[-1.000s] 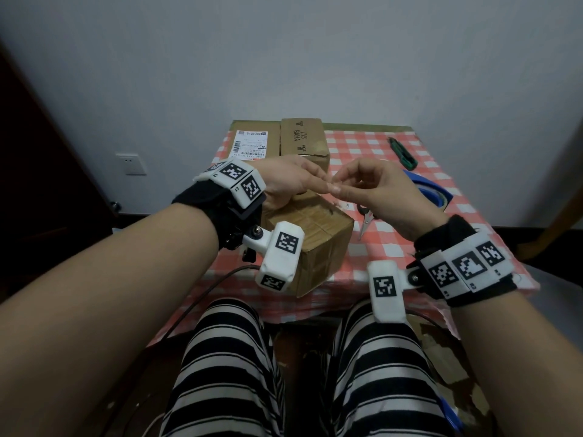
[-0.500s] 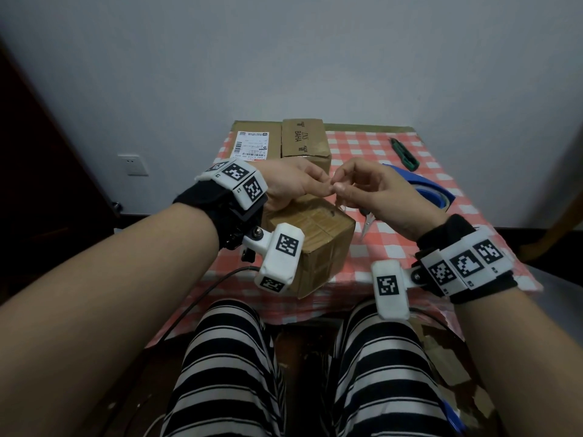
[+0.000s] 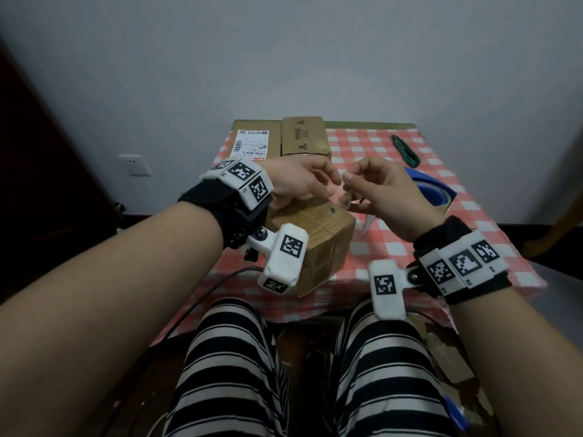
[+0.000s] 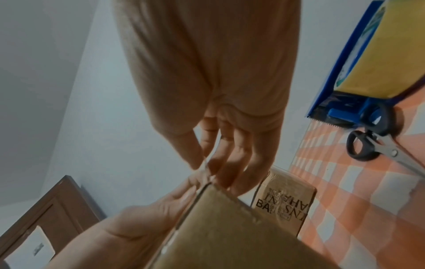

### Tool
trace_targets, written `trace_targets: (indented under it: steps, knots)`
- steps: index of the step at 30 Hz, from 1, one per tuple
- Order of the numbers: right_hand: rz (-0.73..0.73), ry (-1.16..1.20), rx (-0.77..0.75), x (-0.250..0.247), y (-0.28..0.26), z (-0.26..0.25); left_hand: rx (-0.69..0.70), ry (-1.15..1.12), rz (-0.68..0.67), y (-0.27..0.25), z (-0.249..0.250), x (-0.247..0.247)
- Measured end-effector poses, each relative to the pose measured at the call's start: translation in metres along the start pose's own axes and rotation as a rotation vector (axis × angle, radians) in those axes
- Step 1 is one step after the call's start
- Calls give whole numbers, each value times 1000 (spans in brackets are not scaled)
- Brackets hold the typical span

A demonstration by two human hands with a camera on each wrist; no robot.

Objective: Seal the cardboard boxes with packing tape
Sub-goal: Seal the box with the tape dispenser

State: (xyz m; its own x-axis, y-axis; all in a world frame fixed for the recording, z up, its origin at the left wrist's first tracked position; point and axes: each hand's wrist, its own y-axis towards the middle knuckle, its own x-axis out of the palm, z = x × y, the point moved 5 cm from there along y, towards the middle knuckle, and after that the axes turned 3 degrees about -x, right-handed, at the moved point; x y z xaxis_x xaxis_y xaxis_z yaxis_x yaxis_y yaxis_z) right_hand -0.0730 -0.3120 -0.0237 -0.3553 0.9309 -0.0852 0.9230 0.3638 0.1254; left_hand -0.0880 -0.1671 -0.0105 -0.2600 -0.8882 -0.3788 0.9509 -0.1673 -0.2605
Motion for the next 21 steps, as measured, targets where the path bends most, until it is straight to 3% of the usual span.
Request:
trace_targets:
  steps: [4,8,21]
  knots:
    - [57,26,70,-4,-2,2,-25,88,2,3,-1,-1]
    - [-53,-88,224,-1,-7,9,-25,85,4,5,-2,0]
    - [-3,-140,129,2,-11,12,-44,137,-13,7,-4,-2]
